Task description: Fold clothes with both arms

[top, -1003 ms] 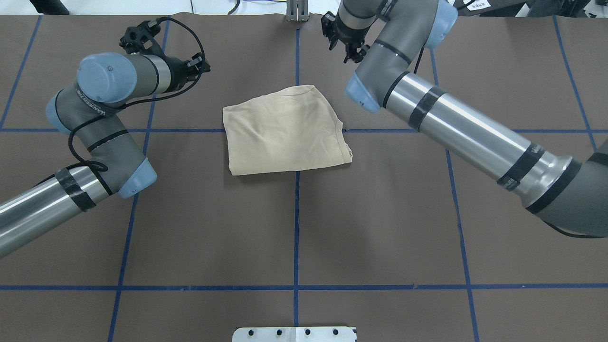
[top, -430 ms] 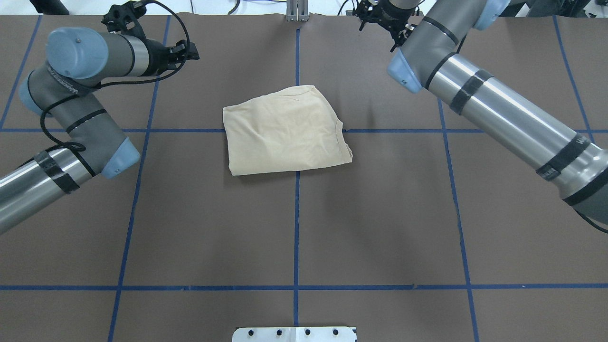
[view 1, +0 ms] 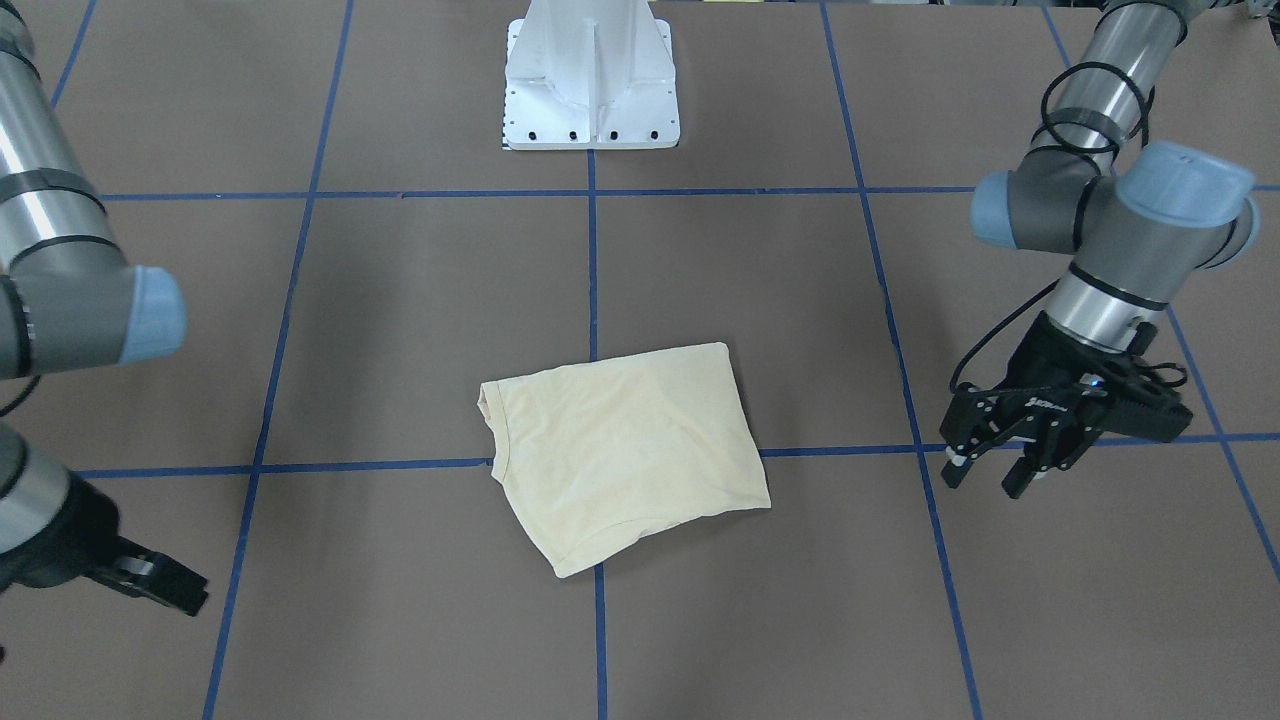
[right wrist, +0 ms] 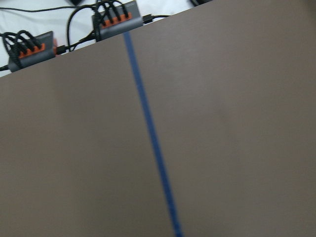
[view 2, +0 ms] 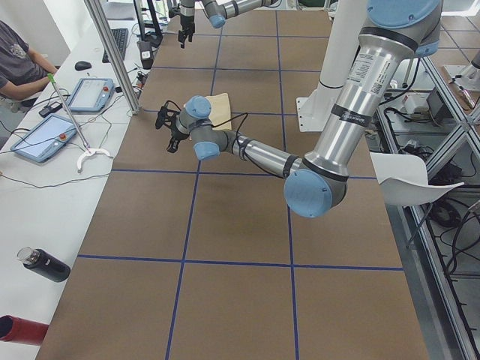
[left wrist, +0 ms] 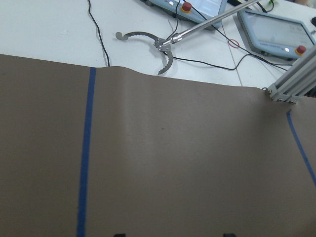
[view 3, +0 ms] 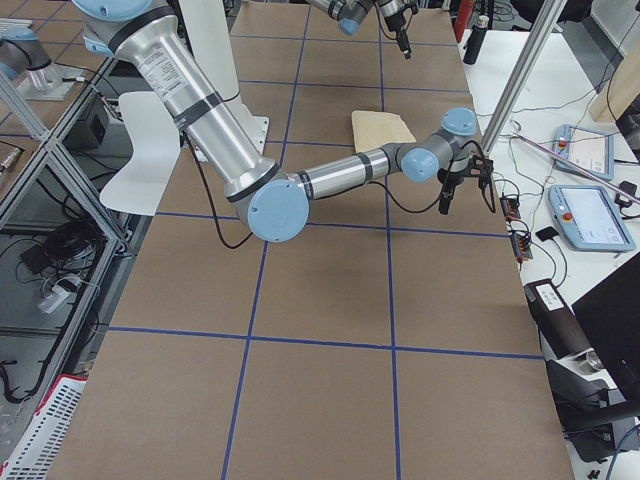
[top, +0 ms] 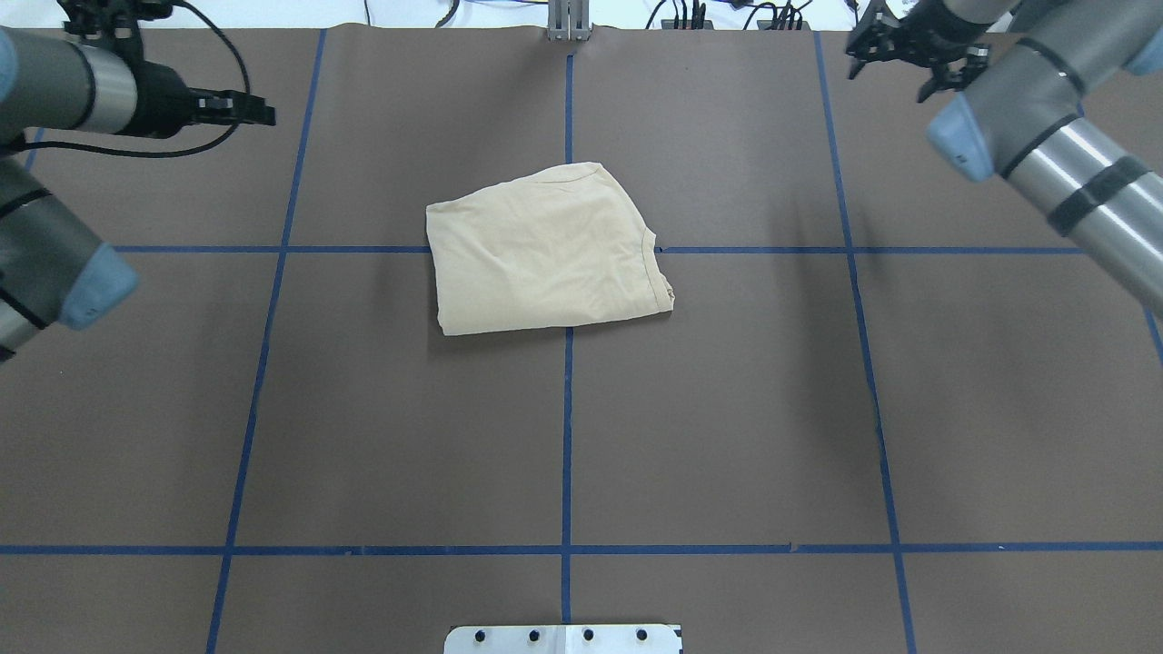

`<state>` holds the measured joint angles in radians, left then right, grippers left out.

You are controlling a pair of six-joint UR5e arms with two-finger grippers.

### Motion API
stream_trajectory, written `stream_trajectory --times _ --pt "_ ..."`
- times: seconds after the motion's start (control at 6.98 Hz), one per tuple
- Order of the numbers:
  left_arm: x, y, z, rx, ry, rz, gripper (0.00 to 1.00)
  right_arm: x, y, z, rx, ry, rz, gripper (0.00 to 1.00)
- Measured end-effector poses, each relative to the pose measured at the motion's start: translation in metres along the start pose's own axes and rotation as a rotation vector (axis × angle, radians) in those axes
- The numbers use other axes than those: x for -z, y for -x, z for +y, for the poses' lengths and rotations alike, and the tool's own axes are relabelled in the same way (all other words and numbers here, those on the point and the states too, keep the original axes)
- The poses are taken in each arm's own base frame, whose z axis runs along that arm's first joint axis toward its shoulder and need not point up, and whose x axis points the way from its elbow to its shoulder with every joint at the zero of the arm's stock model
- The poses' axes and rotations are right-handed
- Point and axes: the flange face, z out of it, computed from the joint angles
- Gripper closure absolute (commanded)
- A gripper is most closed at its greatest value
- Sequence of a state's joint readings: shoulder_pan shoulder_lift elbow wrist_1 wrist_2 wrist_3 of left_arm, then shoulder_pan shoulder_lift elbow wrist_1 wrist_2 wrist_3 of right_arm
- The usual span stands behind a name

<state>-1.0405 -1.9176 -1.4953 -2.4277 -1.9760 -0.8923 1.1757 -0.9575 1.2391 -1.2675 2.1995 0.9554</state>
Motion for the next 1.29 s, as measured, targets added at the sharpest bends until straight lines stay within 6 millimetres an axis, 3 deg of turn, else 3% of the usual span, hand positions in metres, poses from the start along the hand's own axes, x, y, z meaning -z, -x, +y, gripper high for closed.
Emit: stream_trajectory --times 0.29,0.43,0.57,0.72,0.86,1.0,1.29 --pt "0.068 0.098 -0.001 -0.157 0.048 -0.019 0.27 0.063 -0.133 -0.043 0.154 0.042 0.039 0.00" --pt "0.112 0.153 -0.009 -0.235 0.071 -0.055 0.11 0.093 -0.199 -0.057 0.238 0.067 0.067 0.00" --pt "0.152 0.200 -0.014 -0.302 0.104 -0.104 0.00 0.115 -0.259 -0.061 0.297 0.085 0.083 0.00" --pt "0.181 0.233 -0.012 -0.346 0.151 -0.145 0.00 0.132 -0.306 -0.053 0.324 0.088 0.089 0.00" --pt "0.198 0.252 -0.004 -0.351 0.204 -0.165 0.00 0.142 -0.335 -0.034 0.328 0.090 0.090 0.00" --pt "0.207 0.258 0.000 -0.315 0.254 -0.167 0.00 0.145 -0.347 -0.017 0.318 0.104 0.093 0.00" --pt "0.212 0.256 -0.002 -0.243 0.316 -0.158 0.00 0.146 -0.342 -0.002 0.323 0.128 0.095 0.00"
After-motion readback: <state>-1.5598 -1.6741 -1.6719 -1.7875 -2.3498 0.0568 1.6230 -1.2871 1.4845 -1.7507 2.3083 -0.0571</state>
